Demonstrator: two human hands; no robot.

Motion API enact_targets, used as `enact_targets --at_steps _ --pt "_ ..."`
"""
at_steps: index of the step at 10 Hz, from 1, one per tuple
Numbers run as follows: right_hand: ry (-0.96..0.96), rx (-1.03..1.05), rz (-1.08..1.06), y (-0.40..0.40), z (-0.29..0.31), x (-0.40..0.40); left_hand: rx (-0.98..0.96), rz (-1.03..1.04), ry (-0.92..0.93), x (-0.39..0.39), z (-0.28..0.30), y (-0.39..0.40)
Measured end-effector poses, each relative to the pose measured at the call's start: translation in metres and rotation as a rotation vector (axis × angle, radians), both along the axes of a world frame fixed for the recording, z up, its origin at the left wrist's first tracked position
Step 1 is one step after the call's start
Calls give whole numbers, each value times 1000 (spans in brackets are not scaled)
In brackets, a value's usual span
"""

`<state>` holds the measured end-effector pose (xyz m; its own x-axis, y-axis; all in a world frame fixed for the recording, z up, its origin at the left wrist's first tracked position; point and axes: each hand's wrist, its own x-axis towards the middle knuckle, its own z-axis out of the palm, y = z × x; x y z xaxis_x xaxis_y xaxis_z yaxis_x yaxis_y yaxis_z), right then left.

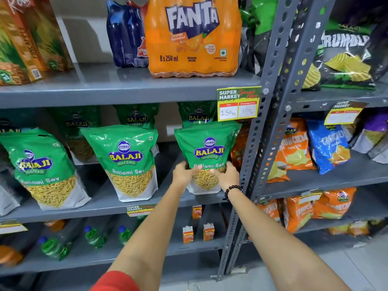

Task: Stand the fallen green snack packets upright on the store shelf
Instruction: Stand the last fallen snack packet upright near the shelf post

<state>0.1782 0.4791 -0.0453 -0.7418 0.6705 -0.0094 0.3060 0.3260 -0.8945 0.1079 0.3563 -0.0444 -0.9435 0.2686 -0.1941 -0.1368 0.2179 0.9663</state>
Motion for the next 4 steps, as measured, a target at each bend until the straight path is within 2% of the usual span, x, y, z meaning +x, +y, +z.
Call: enact_targets --at_steps 4 --pt "-36 -19 60 -2 -1 4 -64 -18 39 8 2 -2"
